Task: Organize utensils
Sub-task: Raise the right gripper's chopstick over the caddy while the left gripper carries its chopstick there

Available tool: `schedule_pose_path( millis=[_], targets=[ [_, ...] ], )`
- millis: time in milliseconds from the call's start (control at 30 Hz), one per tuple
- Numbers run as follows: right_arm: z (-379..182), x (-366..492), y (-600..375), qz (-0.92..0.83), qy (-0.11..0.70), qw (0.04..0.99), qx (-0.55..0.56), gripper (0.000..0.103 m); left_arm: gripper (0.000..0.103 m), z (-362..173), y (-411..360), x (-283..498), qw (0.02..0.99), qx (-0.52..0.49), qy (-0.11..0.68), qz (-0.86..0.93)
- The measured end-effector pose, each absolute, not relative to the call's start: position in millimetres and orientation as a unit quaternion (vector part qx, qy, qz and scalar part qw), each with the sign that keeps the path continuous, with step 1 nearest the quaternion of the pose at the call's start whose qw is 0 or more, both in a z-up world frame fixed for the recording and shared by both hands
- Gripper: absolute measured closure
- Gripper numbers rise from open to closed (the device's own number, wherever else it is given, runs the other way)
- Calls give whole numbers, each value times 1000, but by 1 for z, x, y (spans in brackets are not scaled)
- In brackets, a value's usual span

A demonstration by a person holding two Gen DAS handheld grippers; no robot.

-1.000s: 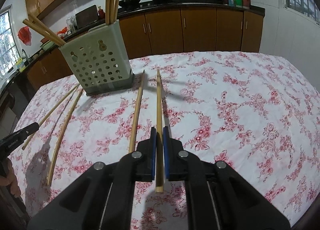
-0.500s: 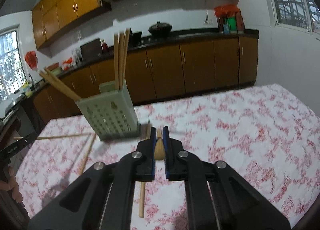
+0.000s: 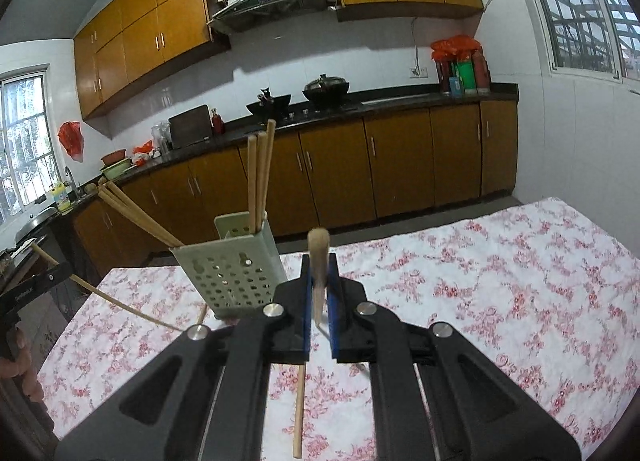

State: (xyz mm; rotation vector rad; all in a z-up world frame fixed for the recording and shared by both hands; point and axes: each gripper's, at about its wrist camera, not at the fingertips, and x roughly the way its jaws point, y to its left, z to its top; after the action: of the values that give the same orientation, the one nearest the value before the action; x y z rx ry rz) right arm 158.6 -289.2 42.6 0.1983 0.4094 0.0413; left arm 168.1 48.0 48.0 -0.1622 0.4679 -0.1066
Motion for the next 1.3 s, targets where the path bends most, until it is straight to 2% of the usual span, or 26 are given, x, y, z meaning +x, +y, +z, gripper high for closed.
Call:
schedule_pose_path(
  millis=[600, 1000, 1300],
  targets=[
    [100, 154, -279, 51, 132, 985, 96, 95, 95, 97, 24, 160, 978, -88, 161, -99],
    [174, 178, -255, 68, 12, 992, 108, 95, 95, 147, -13, 188, 987, -96, 51, -118],
    [161, 227, -239, 48, -5, 994, 93, 95, 95, 133, -31, 214, 993, -70, 9, -97]
  ],
)
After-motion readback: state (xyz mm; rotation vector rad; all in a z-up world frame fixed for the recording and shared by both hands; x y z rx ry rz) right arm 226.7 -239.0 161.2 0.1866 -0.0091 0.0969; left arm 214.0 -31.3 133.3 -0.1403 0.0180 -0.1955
